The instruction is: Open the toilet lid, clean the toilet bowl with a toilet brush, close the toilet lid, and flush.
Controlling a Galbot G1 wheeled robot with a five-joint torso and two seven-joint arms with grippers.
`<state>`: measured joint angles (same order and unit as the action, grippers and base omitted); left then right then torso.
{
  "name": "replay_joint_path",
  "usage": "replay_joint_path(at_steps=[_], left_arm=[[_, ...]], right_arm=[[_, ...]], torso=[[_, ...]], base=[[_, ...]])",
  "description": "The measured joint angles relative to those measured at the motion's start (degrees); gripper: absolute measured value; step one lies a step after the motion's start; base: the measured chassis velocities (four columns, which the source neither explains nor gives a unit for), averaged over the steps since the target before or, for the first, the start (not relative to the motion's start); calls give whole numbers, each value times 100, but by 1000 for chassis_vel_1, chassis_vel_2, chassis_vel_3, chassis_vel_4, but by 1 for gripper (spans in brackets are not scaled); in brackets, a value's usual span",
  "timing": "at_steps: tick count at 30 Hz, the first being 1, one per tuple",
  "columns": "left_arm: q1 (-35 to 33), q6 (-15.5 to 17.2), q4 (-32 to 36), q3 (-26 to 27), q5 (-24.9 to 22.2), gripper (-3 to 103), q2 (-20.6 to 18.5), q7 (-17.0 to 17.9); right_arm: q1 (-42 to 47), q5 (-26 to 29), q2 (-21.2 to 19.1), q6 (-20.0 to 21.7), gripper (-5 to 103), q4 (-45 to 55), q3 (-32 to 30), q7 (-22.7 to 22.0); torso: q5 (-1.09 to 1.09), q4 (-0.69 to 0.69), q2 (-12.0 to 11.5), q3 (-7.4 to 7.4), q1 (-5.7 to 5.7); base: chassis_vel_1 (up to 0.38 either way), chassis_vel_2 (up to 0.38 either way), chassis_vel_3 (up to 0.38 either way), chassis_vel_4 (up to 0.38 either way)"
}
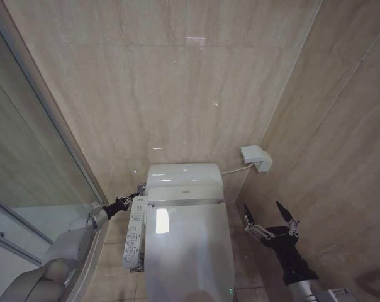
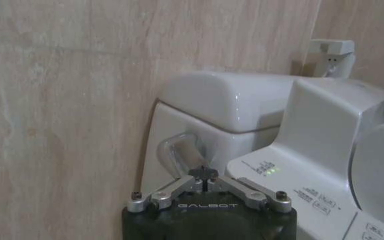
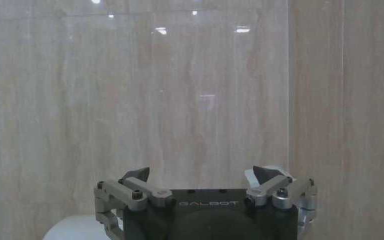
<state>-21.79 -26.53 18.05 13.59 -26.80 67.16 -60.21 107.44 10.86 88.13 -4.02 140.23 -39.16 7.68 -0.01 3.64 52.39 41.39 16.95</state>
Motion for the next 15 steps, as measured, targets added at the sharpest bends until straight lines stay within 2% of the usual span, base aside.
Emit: replay_joint_path(at_steps=[15], left_arm=[[13, 113, -95, 94, 3, 0, 46, 186]], right_arm=[[0, 0, 0, 0, 100, 0, 0, 0]], torso=[[1, 0, 0, 0, 0]], base=[[0, 0, 0, 0]])
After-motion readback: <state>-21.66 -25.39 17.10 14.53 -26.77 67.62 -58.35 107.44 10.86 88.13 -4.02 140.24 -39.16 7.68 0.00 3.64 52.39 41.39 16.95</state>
